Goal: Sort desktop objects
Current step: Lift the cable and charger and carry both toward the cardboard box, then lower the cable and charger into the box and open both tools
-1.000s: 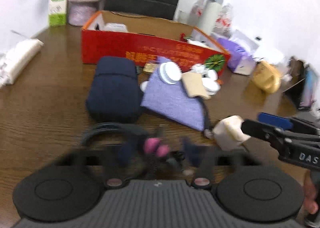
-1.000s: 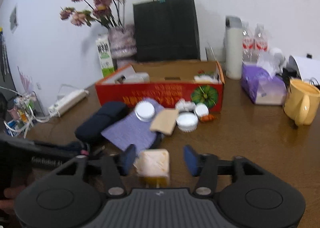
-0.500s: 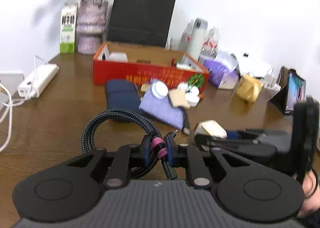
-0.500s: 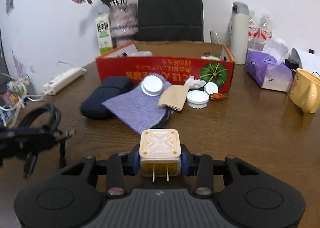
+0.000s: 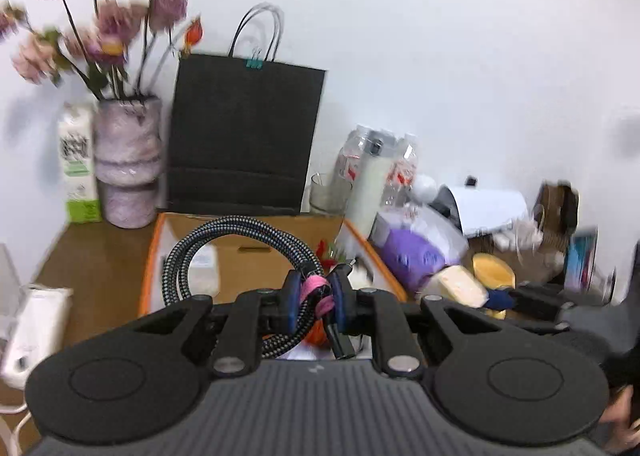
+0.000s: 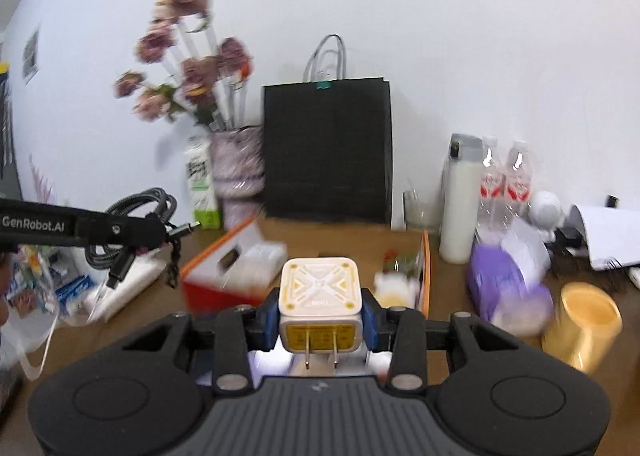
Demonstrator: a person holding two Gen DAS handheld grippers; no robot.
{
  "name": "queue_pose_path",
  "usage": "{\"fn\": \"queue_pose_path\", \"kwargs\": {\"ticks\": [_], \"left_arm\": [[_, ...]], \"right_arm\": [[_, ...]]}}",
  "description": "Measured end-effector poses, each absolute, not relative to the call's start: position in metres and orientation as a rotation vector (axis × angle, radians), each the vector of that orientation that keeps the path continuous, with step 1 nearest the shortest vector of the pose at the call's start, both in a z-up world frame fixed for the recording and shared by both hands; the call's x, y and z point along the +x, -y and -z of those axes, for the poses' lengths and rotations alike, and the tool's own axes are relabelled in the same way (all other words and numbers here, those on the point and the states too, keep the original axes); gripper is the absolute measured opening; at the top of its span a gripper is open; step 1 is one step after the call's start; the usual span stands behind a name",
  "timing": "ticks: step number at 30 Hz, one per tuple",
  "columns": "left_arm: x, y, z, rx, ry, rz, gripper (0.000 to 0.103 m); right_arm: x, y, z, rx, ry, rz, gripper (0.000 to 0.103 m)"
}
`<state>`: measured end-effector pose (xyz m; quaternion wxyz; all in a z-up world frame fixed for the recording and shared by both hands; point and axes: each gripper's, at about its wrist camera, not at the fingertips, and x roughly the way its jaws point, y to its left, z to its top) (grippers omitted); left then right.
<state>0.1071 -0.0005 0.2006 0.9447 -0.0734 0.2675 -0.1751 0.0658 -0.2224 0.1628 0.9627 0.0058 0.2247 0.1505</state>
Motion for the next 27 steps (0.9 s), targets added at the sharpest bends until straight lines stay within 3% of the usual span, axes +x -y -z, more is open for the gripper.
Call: {"fn": "queue_pose_path", "kwargs": {"ticks": [5, 10, 15, 16, 17, 18, 19, 23, 27], "left_arm": [[0.223, 0.021, -0.189, -0.168, -0.661, 0.388, 0.017], [0.332, 0.035, -0.122, -0.135, -0.86, 0.369, 0.018], [0.382, 0.057, -0.078, 0.021, -0.931, 0.297, 0.016], [0.384, 0.056, -0.073, 0.036, -0.941, 0.296, 0.018], [0.388, 0.056, -0.066, 0.052, -0.946, 0.3, 0.03], [0.388, 0.057, -0.061, 0.073, -0.937, 0.314, 0.049], [0.386, 0.057, -0.057, 0.1, -0.924, 0.334, 0.053], [0.378, 0.05, -0.051, 0.086, -0.924, 0.321, 0.058], [0.367, 0.031, -0.082, 0.002, -0.885, 0.287, 0.062]], "right_arm": [[0.201, 0.231, -0.165, 0.141, -0.571, -0.259, 0.038], [0.32, 0.223, -0.13, 0.277, -0.752, -0.276, 0.038], [0.396, 0.193, -0.083, 0.195, -0.896, -0.215, 0.038], [0.402, 0.19, -0.075, 0.162, -0.916, -0.191, 0.038], [0.405, 0.186, -0.066, 0.134, -0.928, -0.163, 0.038], [0.407, 0.185, -0.061, 0.128, -0.93, -0.156, 0.04], [0.407, 0.184, -0.057, 0.115, -0.929, -0.155, 0.039], [0.402, 0.181, -0.05, 0.049, -0.911, -0.15, 0.041], [0.388, 0.191, -0.077, 0.071, -0.871, -0.168, 0.046]]}}
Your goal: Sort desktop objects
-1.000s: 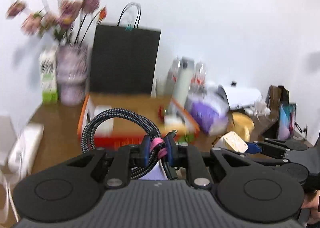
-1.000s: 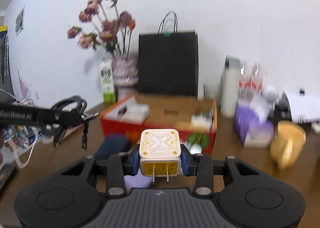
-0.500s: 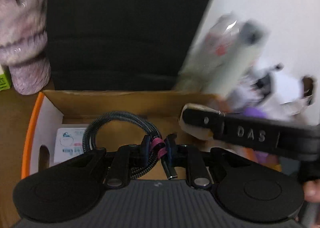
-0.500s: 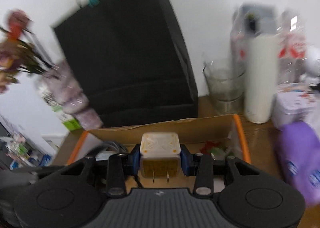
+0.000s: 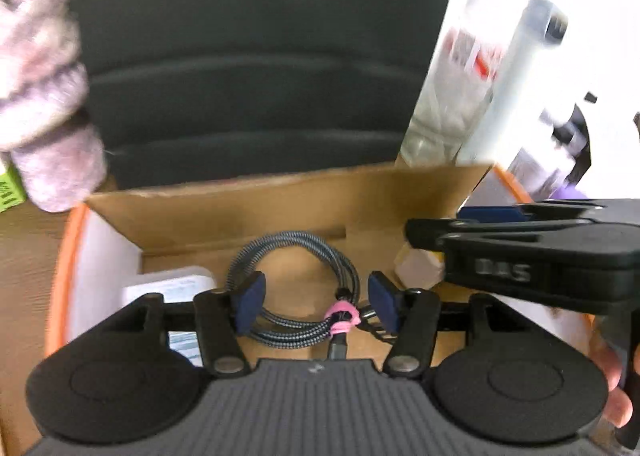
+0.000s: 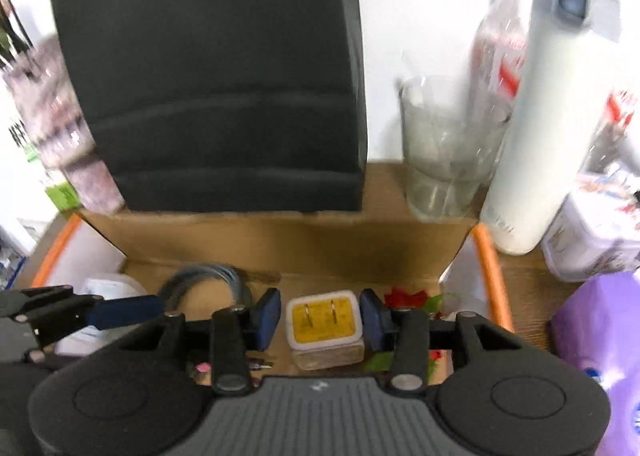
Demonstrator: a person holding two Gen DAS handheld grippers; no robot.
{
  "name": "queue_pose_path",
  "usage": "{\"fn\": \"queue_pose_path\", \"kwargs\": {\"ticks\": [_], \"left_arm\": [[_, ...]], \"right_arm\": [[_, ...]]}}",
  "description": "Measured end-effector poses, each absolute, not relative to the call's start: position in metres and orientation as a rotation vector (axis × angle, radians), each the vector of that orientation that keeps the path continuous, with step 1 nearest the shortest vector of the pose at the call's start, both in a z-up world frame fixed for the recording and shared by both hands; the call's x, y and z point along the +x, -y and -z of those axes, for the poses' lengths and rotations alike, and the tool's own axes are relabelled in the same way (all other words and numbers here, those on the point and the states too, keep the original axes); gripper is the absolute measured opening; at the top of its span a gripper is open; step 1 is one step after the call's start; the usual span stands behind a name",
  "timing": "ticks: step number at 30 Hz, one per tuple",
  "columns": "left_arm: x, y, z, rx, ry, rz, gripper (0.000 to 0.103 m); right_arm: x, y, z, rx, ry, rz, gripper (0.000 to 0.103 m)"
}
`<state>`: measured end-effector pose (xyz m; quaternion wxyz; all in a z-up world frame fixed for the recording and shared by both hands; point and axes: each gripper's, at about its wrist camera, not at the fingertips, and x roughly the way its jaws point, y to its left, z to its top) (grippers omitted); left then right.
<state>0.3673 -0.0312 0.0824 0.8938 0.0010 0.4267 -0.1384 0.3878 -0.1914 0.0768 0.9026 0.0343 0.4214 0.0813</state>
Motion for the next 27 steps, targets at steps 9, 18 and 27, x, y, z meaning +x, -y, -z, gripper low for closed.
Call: {"fn": "queue_pose_path", "kwargs": {"ticks": [9, 18, 27], "left_arm": [[0.249, -0.005, -0.126, -0.147, -0.81, 0.09, 0.085], [0.059, -0.018, -0.052, -0.185, -0.754, 0.152, 0.092], [-0.059, -0.01, -0.016, -0.039, -0.662, 0.113, 0.098]], "right_arm": [[0.276, 0.211, -0.147, 0.043, -0.714, -0.181, 0.063], [0.077, 0.215, -0.072, 0.002, -0.679, -0.192, 0.065], [-0.057, 0.208, -0.041, 0.019, -0.6, -0.24, 0.084]]}}
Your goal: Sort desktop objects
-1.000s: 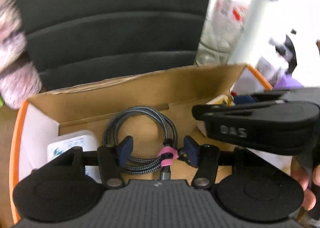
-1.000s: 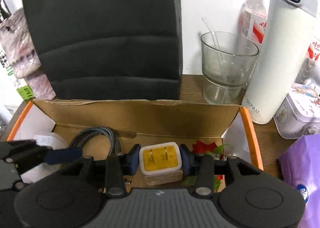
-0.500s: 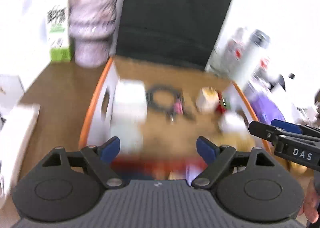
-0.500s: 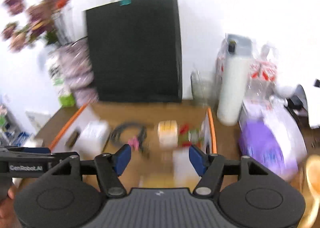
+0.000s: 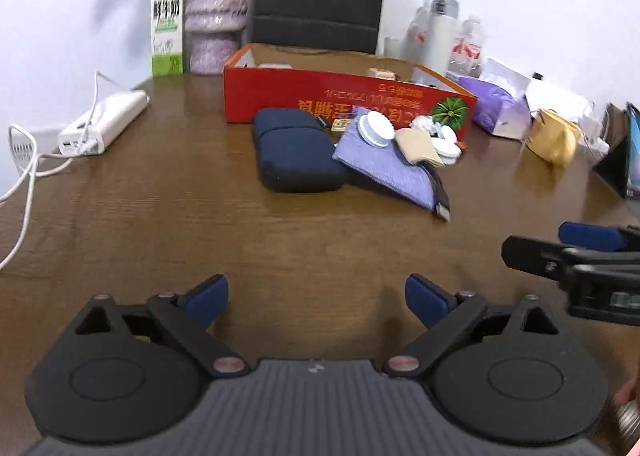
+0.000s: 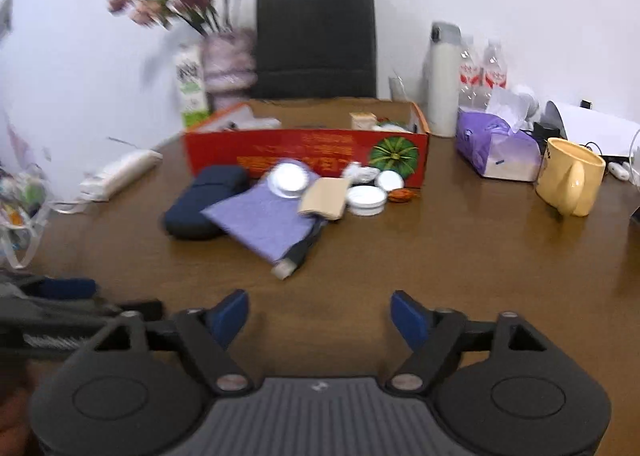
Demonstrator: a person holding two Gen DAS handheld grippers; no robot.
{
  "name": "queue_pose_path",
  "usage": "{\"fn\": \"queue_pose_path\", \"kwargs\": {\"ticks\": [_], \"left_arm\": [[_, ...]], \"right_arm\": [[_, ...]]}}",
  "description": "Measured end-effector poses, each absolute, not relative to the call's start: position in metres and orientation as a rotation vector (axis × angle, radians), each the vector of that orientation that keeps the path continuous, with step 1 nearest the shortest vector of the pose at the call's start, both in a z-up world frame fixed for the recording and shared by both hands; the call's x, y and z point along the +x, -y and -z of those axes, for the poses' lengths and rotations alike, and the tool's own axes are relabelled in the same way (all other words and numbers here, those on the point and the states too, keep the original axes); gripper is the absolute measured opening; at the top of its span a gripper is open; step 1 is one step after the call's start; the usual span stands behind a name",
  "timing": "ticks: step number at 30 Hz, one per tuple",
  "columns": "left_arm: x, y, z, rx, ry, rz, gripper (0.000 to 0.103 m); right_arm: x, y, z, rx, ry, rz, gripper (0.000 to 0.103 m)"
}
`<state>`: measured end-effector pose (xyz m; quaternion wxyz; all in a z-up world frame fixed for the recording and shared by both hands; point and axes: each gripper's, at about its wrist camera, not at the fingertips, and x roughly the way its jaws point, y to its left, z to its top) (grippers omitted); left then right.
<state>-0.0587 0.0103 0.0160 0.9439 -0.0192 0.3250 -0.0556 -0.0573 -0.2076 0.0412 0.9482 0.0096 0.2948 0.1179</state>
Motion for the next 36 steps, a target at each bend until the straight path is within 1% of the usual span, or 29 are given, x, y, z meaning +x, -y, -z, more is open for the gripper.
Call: {"fn": "queue_pose_path", "kwargs": {"ticks": [1, 2, 5, 7, 9, 13, 24, 29, 32, 36], "left_arm": [[-0.061, -0.009, -0.016, -0.03, -0.652, 0.103, 0.099], [-0.062, -0.009, -0.017, -0.023, -0.638, 0.107, 0.102], [-0.054, -0.003, -0.016, 0.015, -0.656, 0.108, 0.102], [-0.053, -0.004, -0.014, 0.012, -0.682, 0.127, 0.102], [-0.058, -0.005, -0.014, 0.01, -0.659, 0.126, 0.102], [-0.059, -0.001, -0.013, 0.029, -0.651, 0.119, 0.102], [-0.056, 0.01, -0.011, 0.077, -0.69, 0.152, 0.102], [-0.042, 0.003, -0.02, 0.039, -0.699, 0.177, 0.102], [-0.017, -0.002, -0.026, 0.058, -0.67, 0.155, 0.102], [0.025, -0.006, -0.037, 0.07, -0.66, 0.124, 0.102]], "right_arm": [[-0.064, 0.208, -0.04, 0.032, -0.584, -0.26, 0.085], [-0.073, 0.208, -0.039, 0.036, -0.563, -0.282, 0.085], [-0.081, 0.205, -0.035, 0.008, -0.539, -0.288, 0.085], [-0.079, 0.205, -0.03, 0.02, -0.558, -0.285, 0.085], [-0.078, 0.205, -0.023, 0.028, -0.581, -0.274, 0.085], [-0.088, 0.201, -0.022, 0.016, -0.499, -0.219, 0.086], [-0.082, 0.203, -0.019, 0.033, -0.536, -0.213, 0.086], [-0.061, 0.212, -0.024, 0.071, -0.624, -0.272, 0.086], [-0.036, 0.219, -0.036, 0.093, -0.607, -0.283, 0.085], [0.015, 0.217, -0.047, 0.041, -0.598, -0.234, 0.081]]}}
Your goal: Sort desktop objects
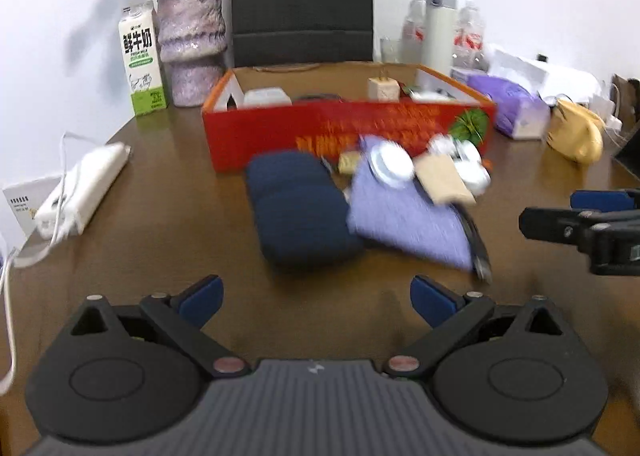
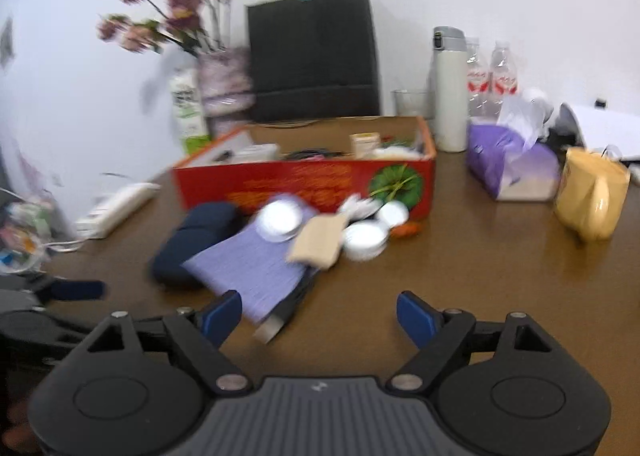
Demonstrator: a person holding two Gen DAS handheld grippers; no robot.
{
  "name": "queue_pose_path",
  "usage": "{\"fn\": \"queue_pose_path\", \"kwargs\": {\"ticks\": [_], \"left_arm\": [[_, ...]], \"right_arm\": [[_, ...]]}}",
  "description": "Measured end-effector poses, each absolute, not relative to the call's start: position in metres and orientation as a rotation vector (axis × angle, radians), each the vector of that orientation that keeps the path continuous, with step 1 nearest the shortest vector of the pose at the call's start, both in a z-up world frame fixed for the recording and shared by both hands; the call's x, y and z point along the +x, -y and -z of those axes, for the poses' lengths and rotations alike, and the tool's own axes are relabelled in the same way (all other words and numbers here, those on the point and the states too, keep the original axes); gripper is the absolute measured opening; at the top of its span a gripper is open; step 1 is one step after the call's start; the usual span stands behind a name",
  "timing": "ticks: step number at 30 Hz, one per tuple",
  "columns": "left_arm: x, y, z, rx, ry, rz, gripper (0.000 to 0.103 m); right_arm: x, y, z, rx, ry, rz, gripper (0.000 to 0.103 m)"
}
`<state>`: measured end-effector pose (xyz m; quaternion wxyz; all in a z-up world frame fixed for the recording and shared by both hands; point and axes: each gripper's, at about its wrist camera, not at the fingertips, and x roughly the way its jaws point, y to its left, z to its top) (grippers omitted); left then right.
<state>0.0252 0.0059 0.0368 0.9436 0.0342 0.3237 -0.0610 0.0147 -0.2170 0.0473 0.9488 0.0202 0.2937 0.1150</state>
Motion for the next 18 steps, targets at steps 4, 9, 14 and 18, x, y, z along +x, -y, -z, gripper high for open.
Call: {"fn": "queue_pose_path", "kwargs": {"ticks": [4, 9, 14, 18], "left_arm": [[0.064, -0.007, -0.055, 0.026, -0.614, 0.16, 0.102], [0.12, -0.003, -0.056, -0.002, -0.663, 0.191, 0.075], [0.125, -0.011, -0.052, 0.007, -0.638, 0.293, 0.071], [0.123, 0.007, -0.05, 0.081, -0.621, 0.321, 0.079]], "right_arm": [[0.053, 0.213, -0.054, 0.009, -0.593, -0.231, 0.074], [0.095, 0.206, -0.05, 0.004, -0.622, -0.265, 0.063], [0.116, 0.181, -0.03, -0.078, -0.666, -0.332, 0.053], [0.118, 0.184, -0.022, -0.047, -0.705, -0.346, 0.019]]}}
